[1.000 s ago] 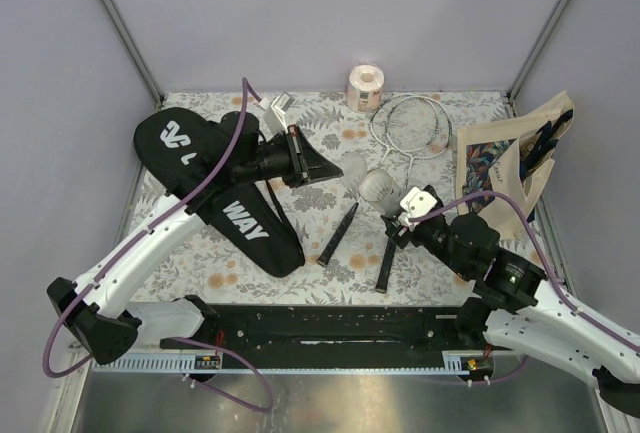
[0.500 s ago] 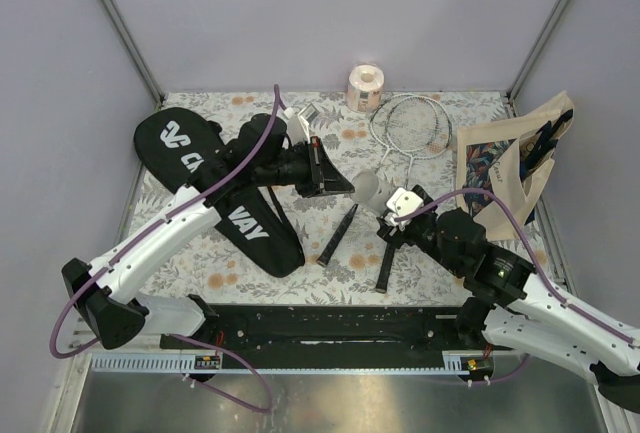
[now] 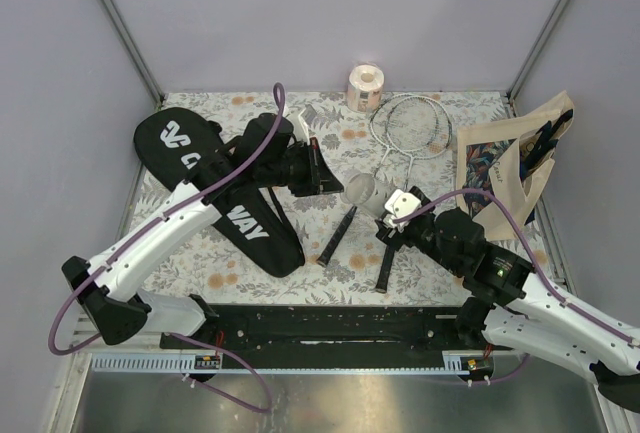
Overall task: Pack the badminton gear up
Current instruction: Close the lid on the shuttle tube.
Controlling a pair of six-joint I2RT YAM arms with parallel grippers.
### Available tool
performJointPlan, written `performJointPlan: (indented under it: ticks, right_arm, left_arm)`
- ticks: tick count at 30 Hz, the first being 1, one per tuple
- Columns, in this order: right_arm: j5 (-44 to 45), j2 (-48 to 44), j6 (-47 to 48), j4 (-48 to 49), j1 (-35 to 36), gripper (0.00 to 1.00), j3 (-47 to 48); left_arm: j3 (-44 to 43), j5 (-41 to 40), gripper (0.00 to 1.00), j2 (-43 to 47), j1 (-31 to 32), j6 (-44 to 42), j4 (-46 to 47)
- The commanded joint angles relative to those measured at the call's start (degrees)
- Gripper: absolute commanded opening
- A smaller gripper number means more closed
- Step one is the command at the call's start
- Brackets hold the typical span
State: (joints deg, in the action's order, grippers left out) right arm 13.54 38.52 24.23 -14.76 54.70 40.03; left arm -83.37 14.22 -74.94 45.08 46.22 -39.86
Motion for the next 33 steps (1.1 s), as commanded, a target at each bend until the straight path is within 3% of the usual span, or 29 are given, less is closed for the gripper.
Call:
performJointPlan:
  ticks: [1,10,33]
  right_arm:
    - [-3.34,-0.47,-1.03,2.11,0.06,0.4,-0.3]
    - [-2.91,1.82,-0.5,0.7,0.06,0.4,0.93]
    - [-4.31,1.29,-1.29,1.67,0.06,0.39,1.01]
  left_arm:
    - [-2.58,-1.57,0.0,-1.35,0.45,-1.66,-0.49]
    - [-3.37,0.11,0.0,-1.7,0.98,-1.22,-0.13]
    - [-6.01,-5.08,0.0,-4.6,2.91,-4.73,-8.48]
